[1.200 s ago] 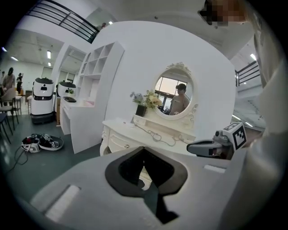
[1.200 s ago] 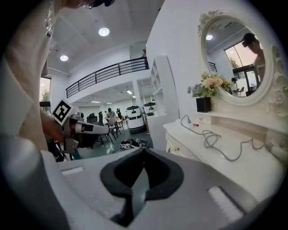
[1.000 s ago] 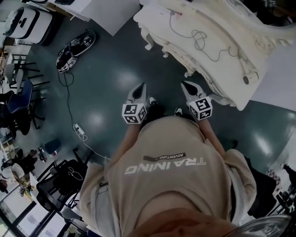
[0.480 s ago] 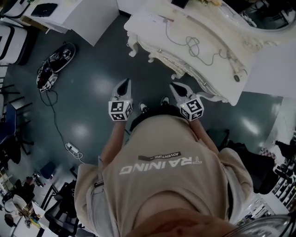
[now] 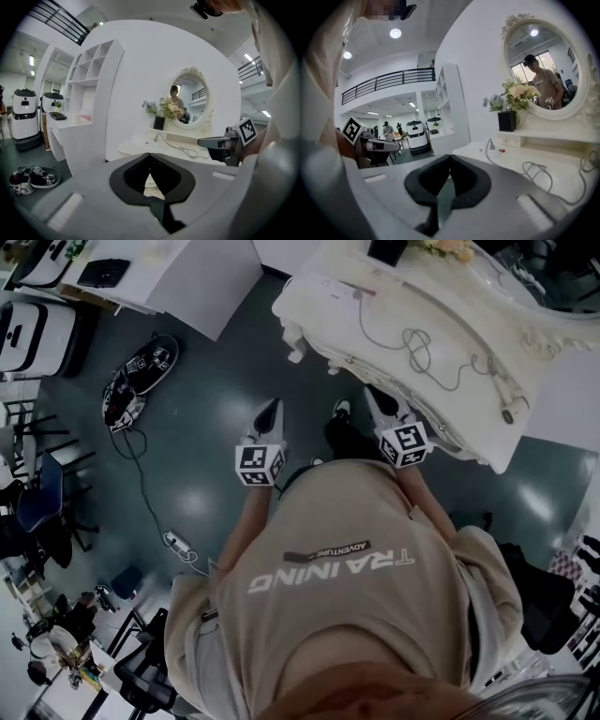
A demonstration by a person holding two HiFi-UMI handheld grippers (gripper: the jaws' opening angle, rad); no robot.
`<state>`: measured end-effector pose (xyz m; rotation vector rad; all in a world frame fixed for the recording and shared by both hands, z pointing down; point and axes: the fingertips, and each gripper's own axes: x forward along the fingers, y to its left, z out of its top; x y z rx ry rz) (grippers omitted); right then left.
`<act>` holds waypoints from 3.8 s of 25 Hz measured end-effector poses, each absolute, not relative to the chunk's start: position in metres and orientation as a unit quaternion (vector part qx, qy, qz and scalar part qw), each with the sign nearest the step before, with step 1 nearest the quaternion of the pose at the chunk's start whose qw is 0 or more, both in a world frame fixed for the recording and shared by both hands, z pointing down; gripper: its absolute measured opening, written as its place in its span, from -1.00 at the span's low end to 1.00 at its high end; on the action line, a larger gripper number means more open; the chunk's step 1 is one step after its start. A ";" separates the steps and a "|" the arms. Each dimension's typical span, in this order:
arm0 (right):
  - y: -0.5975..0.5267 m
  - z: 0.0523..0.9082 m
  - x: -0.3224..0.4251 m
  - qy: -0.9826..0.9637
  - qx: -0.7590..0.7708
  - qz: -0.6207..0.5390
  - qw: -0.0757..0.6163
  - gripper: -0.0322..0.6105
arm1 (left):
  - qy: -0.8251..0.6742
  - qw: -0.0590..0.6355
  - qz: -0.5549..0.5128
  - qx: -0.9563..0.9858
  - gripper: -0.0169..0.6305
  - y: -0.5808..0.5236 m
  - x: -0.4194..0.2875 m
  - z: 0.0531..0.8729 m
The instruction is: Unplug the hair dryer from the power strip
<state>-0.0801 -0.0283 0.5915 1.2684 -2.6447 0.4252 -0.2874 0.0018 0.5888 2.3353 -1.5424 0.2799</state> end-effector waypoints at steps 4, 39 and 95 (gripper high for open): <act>-0.086 0.558 -0.080 -0.903 0.404 0.134 0.060 -0.89 | -0.571 0.174 0.105 0.795 -0.94 -0.034 -0.297 0.566; -0.316 0.646 -0.018 -0.812 0.516 0.206 0.180 -0.89 | -0.201 0.104 0.225 0.948 -0.94 -0.367 -0.118 0.617; -0.349 0.575 -0.034 -0.863 0.457 0.158 0.145 -0.67 | -0.118 0.175 0.291 0.933 -0.94 -0.390 -0.093 0.640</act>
